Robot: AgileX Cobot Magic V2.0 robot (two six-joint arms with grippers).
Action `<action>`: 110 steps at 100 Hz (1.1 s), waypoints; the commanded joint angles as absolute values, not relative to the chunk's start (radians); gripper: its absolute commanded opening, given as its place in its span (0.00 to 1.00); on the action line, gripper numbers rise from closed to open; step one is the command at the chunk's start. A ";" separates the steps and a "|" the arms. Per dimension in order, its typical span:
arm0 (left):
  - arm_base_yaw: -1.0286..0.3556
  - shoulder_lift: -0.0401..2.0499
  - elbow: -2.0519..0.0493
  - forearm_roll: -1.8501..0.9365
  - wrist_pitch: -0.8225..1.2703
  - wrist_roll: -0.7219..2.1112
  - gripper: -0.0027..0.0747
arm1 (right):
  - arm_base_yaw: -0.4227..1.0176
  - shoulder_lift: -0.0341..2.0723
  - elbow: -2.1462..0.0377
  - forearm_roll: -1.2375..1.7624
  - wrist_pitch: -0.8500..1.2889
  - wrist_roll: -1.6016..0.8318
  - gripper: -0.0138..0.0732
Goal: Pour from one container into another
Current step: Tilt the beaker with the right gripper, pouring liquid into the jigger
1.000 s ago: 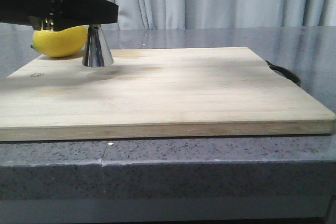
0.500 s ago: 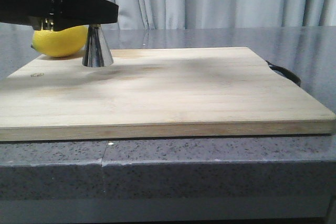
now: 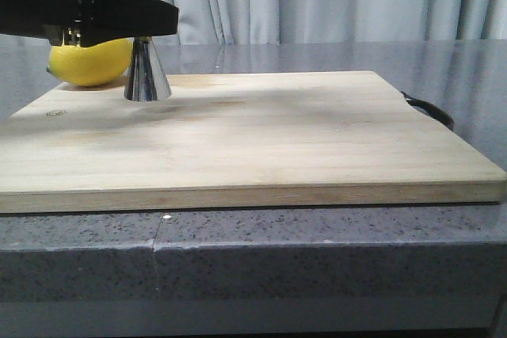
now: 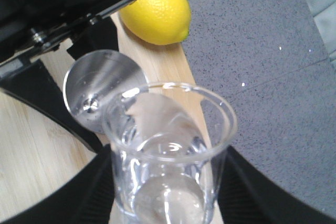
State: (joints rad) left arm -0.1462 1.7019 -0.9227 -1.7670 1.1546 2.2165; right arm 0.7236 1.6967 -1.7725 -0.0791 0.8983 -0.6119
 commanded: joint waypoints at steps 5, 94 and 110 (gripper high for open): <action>-0.152 1.654 -0.950 -1.839 1.270 2.209 0.33 | 0.725 1.650 -1.810 -0.088 0.826 -0.671 0.50; -0.152 1.654 -0.950 -1.839 1.270 2.209 0.33 | 0.725 1.656 -1.810 -0.184 0.757 -0.842 0.50; -0.152 1.654 -0.950 -1.839 1.270 2.209 0.33 | 0.725 1.656 -1.810 -0.193 0.737 -0.857 0.50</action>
State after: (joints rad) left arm -0.1462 1.7019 -0.9227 -1.7670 1.1546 2.2165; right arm 0.7236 1.7039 -1.7725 -0.1667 0.8201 -0.8343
